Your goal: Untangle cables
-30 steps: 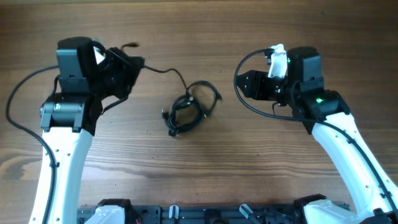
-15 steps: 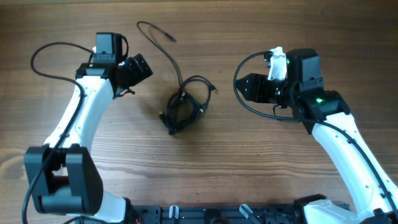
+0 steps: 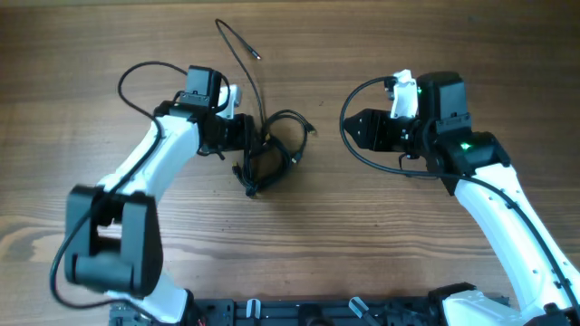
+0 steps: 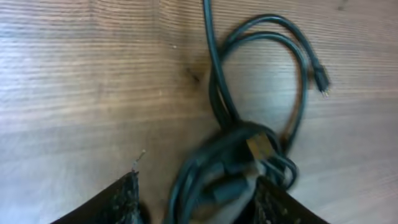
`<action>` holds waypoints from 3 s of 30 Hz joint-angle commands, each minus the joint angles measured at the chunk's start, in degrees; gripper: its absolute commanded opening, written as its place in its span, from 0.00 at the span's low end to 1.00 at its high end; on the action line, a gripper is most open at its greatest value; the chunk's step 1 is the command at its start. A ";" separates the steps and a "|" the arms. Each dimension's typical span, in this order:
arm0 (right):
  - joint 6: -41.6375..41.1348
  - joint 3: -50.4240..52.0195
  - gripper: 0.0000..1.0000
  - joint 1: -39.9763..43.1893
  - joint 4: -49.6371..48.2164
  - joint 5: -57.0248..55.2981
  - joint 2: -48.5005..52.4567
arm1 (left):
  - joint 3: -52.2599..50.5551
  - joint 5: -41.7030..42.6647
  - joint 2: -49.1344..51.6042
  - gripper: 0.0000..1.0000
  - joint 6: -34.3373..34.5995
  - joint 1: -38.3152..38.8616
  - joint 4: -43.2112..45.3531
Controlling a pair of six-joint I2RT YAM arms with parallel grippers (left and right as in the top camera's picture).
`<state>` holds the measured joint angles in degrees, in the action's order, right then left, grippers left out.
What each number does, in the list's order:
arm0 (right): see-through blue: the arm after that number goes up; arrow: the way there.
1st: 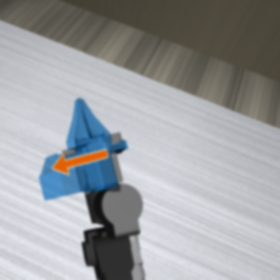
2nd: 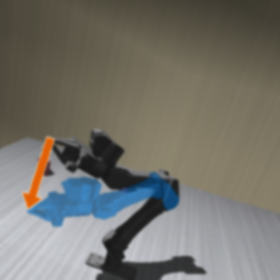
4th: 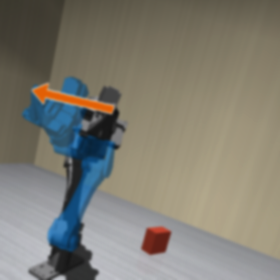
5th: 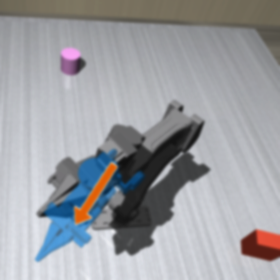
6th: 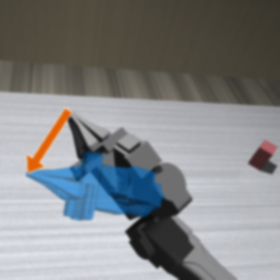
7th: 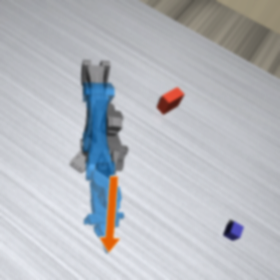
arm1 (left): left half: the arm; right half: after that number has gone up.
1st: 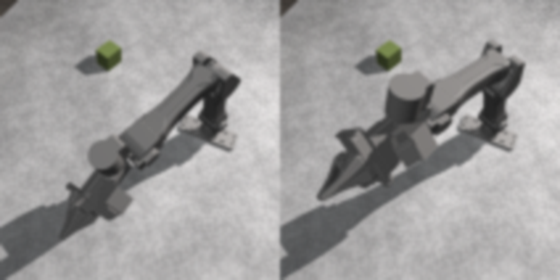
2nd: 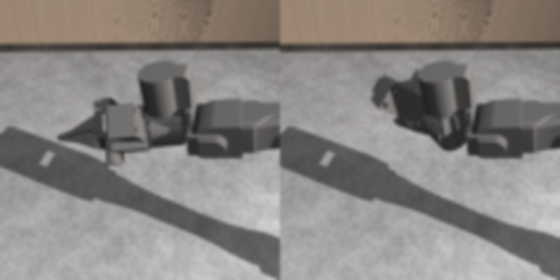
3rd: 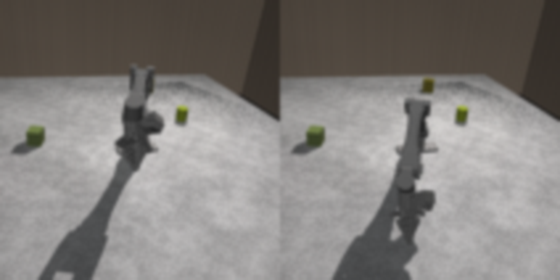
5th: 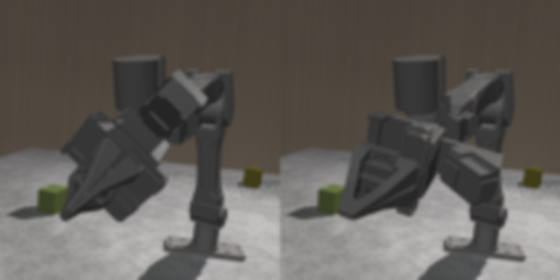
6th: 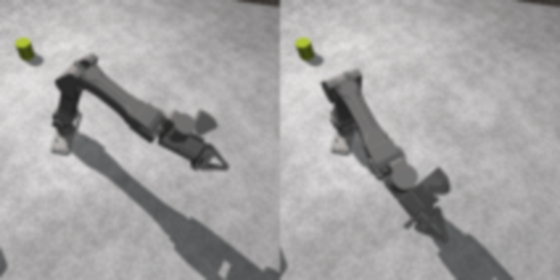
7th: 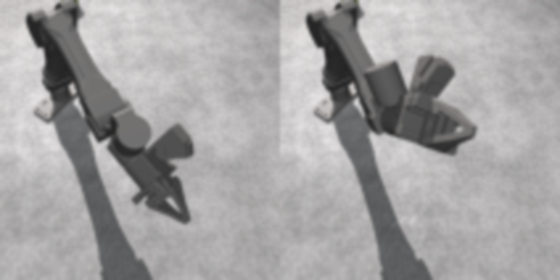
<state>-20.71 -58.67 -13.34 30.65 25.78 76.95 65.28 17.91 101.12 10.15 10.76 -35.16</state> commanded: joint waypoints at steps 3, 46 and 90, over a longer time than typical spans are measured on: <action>1.20 -1.20 0.60 -0.31 0.13 -0.74 0.48 | -0.57 -0.68 5.62 0.52 -2.49 0.00 2.25; -16.50 -1.20 0.59 -15.74 -15.13 -8.85 7.13 | 7.58 32.50 -4.26 0.04 111.95 2.54 -5.01; -10.78 -1.27 0.51 -3.04 -12.26 15.15 2.75 | 7.58 30.60 -4.28 0.04 28.46 1.88 17.25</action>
<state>-33.50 -59.40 -15.33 19.31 41.87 76.82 72.47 39.68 97.19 46.37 13.02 -18.92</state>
